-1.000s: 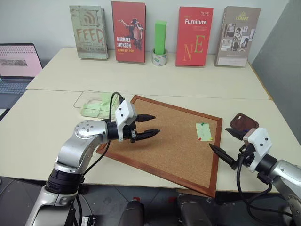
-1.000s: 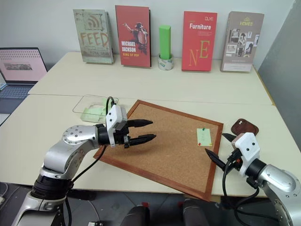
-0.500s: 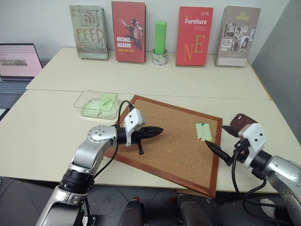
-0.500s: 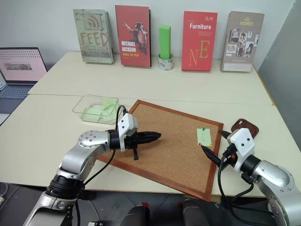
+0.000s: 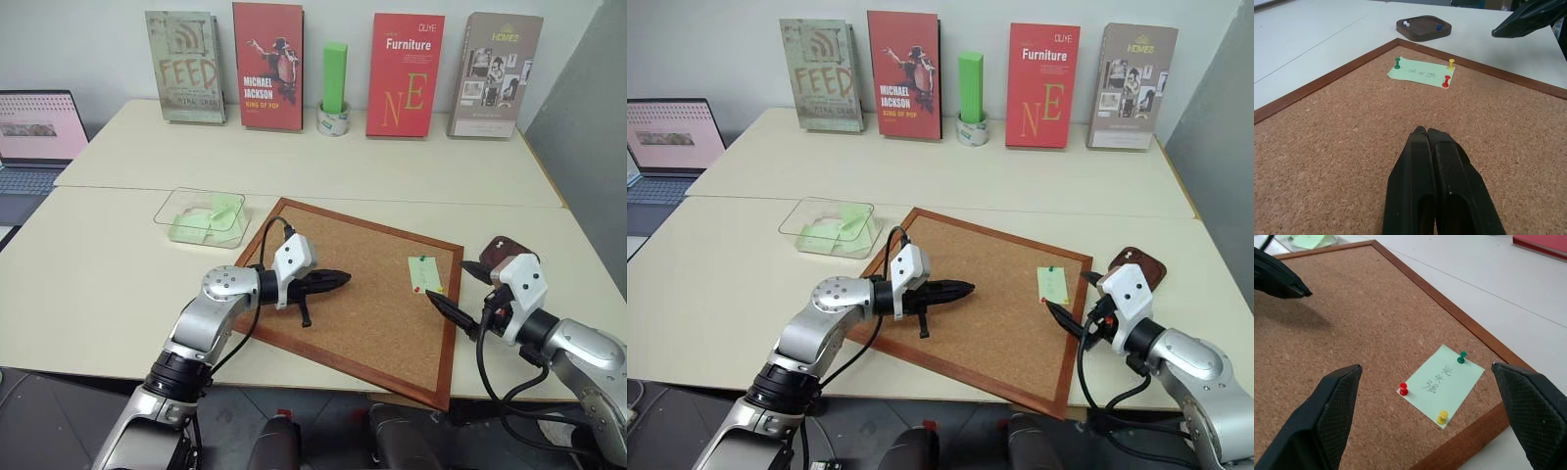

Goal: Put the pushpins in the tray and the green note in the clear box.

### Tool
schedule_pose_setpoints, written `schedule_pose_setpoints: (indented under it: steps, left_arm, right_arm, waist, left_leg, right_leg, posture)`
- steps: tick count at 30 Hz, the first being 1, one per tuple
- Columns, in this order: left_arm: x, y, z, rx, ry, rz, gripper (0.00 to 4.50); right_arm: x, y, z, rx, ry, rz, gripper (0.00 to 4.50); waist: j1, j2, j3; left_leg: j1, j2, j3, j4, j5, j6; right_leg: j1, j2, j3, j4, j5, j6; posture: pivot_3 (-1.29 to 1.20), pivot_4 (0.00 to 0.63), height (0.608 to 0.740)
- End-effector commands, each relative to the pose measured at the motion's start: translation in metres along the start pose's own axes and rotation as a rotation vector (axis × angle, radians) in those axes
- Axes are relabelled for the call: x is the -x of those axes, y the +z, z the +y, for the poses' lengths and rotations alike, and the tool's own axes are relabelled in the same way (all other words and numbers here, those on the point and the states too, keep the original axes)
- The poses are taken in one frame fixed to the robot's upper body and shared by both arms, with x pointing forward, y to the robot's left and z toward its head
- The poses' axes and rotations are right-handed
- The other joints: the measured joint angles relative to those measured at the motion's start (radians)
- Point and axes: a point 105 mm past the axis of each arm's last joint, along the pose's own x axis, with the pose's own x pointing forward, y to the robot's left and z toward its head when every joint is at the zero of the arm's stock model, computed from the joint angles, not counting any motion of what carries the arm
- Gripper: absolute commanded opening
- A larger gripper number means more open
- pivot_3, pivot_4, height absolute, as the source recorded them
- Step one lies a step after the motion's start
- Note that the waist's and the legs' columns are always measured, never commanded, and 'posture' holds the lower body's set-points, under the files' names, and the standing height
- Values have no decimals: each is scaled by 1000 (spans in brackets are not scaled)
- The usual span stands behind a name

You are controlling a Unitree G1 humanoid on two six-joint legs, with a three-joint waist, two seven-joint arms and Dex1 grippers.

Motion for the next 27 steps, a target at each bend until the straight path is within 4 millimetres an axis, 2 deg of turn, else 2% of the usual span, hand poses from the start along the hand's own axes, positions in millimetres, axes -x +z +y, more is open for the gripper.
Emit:
schedule_pose_setpoints:
  steps: [1, 6, 11, 15, 27]
  left_arm:
    - [-4, 2, 1, -37, 12, -14, 18]
    - [-10, -13, 2, -10, 29, 23, 18]
    - [-13, -33, 0, 30, 25, 75, 18]
    - [-12, -44, -3, 43, 23, 105, 18]
    - [-12, -47, -8, 28, 12, 128, 18]
  right_arm:
    - [0, 12, -1, 47, 2, -47, 4500]
    - [-6, 14, -4, 38, 4, -52, 4500]
    - [-18, 17, -19, -6, -36, -46, 4500]
    - [-32, 12, -28, -43, -32, -12, 4500]
    - [-77, -3, -46, -74, -56, 35, 4500]
  waist:
    - [0, 0, 0]
    - [0, 0, 0]
    - [-3, 0, 0]
    - [-4, 0, 0]
    - [-5, 1, -1]
  left_leg:
    - [0, 0, 0, 0, 0, 0]
    - [0, 0, 0, 0, 0, 0]
    - [1, 0, 0, 0, 0, 0]
    - [0, 0, 0, 0, 0, 0]
    - [2, -1, 0, 0, 0, 0]
  right_leg:
    - [0, 0, 0, 0, 0, 0]
    - [0, 0, 0, 0, 0, 0]
    - [1, 0, 0, 0, 2, 4]
    - [1, 0, 0, 0, 2, 4]
    - [2, 0, 0, 0, 3, 4]
  posture:
    - [0, 150, 740]
    - [0, 150, 740]
    - [0, 150, 740]
    - [0, 150, 740]
    - [0, 150, 740]
